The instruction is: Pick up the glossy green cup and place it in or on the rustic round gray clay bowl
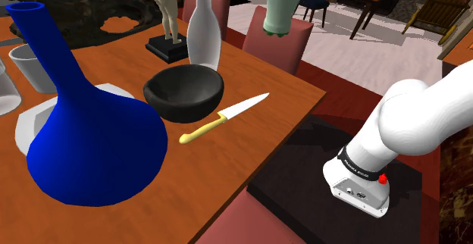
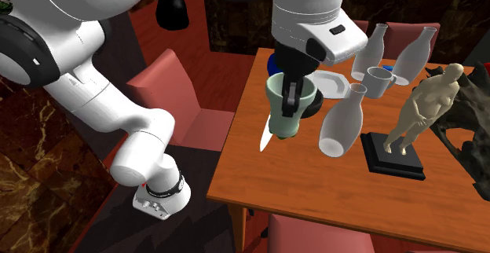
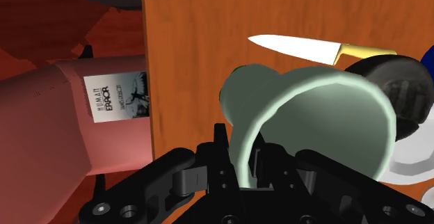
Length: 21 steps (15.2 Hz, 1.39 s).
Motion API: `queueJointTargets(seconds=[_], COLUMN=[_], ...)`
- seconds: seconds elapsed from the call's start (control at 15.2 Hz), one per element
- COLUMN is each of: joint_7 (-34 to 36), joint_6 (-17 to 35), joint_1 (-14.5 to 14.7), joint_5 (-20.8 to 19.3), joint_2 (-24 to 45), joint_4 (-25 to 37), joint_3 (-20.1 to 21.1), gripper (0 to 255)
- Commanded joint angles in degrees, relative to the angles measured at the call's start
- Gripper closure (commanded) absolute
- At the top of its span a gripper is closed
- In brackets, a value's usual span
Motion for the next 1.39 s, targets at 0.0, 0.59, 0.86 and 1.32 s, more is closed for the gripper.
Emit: queueJointTargets(seconds=[0.0,0.59,0.86,1.32], joint_7=[2.6,14.9,20.5,31.0], joint_6=[-0.1,-0.1,-0.5,-2.7], joint_1=[0.7,4.4,6.0,9.9], joint_5=[0.9,3.7,3.9,1.6], joint_2=[0.7,8.3,13.3,25.2], joint_4=[1.1,10.4,16.5,31.7], joint_3=[1.9,10.6,14.4,20.9], gripper=[255,255,255,255])
